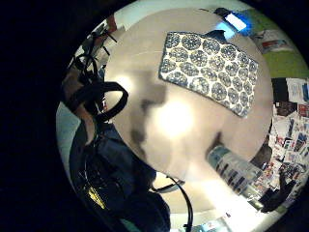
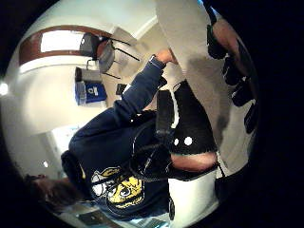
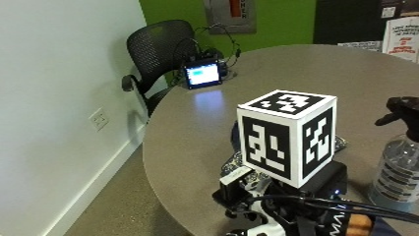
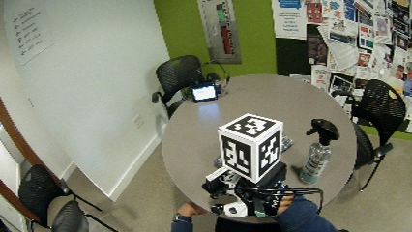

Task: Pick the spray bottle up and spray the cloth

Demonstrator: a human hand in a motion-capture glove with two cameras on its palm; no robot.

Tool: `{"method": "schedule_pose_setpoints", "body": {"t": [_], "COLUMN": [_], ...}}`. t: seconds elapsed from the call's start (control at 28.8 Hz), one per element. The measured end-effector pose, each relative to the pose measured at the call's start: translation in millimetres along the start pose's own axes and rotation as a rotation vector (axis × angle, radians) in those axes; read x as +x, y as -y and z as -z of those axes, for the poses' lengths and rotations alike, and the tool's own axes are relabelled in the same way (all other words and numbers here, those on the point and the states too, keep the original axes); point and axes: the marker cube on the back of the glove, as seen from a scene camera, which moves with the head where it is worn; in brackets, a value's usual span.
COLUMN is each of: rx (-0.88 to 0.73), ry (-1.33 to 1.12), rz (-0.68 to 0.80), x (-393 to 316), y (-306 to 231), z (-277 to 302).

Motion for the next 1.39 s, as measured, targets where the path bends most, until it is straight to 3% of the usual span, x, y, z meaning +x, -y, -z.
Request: {"method": "schedule_pose_setpoints", "body": {"t": [0.55, 0.8, 1.04, 1.14, 1.39], "rx": [0.083, 0.112, 0.26, 0.409, 0.778], "ry": [0.008, -0.013, -0.054, -0.073, 0.13], "rz": [-0.02, 0.041, 0.076, 0.078, -0.154], "x": [4, -10, -19, -14, 37], "y": [-8, -29, -57, -76, -148], "z": [-1, -10, 5, 22, 39]}}
